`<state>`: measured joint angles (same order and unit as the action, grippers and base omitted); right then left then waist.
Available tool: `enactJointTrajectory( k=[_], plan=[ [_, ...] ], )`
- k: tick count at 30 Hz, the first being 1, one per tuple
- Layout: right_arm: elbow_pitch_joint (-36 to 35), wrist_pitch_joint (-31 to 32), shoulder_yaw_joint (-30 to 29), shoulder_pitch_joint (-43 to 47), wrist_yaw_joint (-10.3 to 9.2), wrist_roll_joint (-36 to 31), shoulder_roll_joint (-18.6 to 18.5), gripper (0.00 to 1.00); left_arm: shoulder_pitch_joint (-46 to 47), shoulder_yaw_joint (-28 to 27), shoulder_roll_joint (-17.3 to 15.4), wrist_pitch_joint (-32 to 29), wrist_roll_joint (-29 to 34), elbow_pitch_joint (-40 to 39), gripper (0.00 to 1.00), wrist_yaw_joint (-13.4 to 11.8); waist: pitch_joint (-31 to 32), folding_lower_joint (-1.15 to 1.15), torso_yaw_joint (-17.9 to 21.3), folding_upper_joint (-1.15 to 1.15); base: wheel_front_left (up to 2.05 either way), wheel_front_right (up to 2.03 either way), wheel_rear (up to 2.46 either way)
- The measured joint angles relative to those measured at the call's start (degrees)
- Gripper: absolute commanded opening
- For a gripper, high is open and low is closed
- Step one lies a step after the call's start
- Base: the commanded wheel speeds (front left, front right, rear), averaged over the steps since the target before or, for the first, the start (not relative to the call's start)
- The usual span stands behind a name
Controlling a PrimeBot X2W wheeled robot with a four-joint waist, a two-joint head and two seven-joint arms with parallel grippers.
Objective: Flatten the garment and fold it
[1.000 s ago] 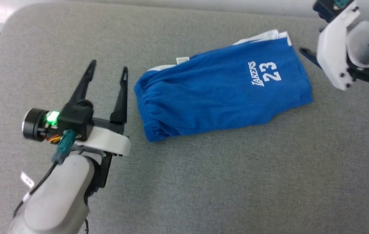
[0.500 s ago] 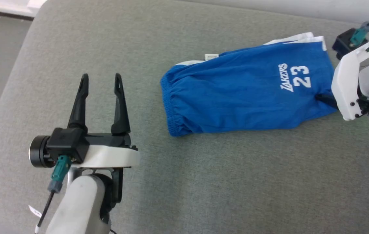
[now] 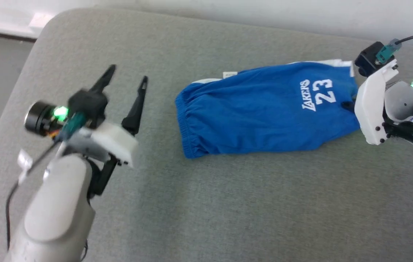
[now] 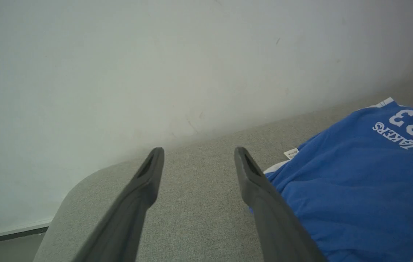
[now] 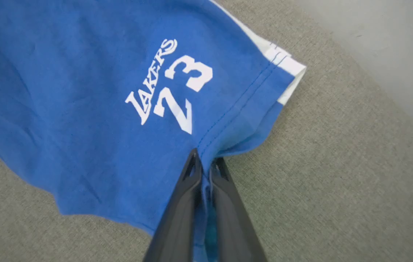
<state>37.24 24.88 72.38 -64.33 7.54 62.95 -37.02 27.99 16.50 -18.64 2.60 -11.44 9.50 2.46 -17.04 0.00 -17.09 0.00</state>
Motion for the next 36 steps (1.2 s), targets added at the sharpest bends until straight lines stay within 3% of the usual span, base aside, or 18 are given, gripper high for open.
enactJointTrajectory(
  k=[4,12,17,24,25,26,31,36],
  plan=[
    [-1.7,-1.7,0.2,0.0,0.01,-0.5,0.1,0.00,4.1,4.7,-1.9,-12.9,-3.6,2.0,1.00,4.1,1.1,0.00,2.2,0.00,0.00,0.00,0.00],
    [-3.1,-3.1,0.4,0.1,0.01,-1.7,1.1,0.00,9.7,22.7,-8.2,-31.4,-15.2,3.1,1.00,4.6,0.8,0.00,5.9,0.00,0.00,0.00,0.00],
    [-3.0,-3.4,0.5,0.0,0.01,-2.9,2.3,0.00,13.6,32.2,-11.0,-36.8,-21.9,5.0,1.00,4.6,-0.8,0.00,7.5,0.00,0.00,0.00,0.00],
    [-3.0,-4.3,0.7,0.0,0.01,-3.5,4.1,0.00,19.7,41.6,-12.5,-38.7,-27.2,8.5,1.00,4.6,-2.2,-0.01,9.9,0.00,0.00,0.00,0.00],
    [-3.0,-4.9,0.7,0.0,0.01,-3.6,4.2,0.00,20.2,42.2,-12.8,-38.0,-28.0,8.9,0.21,4.6,-2.2,0.00,10.2,0.00,0.00,0.00,0.00],
    [-3.0,-5.7,0.8,0.0,0.01,-3.6,4.3,0.00,20.4,42.7,-13.1,-37.2,-28.9,9.3,0.00,4.7,-2.1,0.00,10.4,0.00,0.00,0.00,0.00],
    [-3.9,-10.0,0.8,0.7,0.01,-4.1,3.6,0.00,20.0,42.8,-13.6,-30.1,-31.8,10.9,0.00,5.1,-0.2,0.01,11.0,0.00,0.00,0.00,0.00],
    [-8.7,-14.1,0.8,5.0,0.01,-4.5,-0.1,0.00,15.6,40.6,-15.7,-24.3,-34.3,8.4,0.00,4.4,3.2,0.01,11.3,0.00,0.00,0.00,0.00]
  ],
)
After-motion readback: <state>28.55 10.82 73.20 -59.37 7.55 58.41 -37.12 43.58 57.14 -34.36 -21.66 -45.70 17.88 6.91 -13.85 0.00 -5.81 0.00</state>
